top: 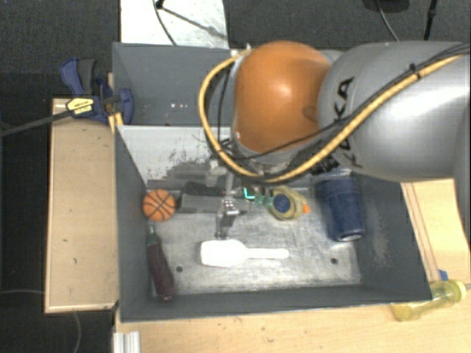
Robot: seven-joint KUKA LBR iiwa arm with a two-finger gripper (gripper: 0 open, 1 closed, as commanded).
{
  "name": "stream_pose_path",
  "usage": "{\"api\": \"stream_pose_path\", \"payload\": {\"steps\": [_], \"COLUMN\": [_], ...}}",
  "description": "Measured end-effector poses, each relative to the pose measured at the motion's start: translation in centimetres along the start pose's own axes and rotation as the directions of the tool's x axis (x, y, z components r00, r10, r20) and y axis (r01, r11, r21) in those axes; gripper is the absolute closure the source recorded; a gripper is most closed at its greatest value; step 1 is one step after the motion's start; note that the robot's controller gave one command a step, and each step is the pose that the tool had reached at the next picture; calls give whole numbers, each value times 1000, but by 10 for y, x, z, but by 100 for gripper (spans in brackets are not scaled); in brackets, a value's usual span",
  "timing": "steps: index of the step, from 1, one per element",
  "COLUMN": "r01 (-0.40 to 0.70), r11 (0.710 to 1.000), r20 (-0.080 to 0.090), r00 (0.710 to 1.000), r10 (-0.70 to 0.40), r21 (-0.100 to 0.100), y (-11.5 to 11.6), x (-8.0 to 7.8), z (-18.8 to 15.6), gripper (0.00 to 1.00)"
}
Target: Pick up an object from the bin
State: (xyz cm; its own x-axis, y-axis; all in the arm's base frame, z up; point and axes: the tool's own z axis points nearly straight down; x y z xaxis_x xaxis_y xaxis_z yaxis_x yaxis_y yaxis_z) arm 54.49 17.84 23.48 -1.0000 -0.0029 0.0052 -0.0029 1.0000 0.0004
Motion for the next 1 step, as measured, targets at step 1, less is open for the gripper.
{"api": "stream_pose_path", "payload": {"steps": [1], "r01": [-5], "r11": [1000], "r20": [8], "r00": [1000], "r10": [5], "r21": [-1], "y": [-1], "x": [-2], "z": [-4], "gripper": [0]}}
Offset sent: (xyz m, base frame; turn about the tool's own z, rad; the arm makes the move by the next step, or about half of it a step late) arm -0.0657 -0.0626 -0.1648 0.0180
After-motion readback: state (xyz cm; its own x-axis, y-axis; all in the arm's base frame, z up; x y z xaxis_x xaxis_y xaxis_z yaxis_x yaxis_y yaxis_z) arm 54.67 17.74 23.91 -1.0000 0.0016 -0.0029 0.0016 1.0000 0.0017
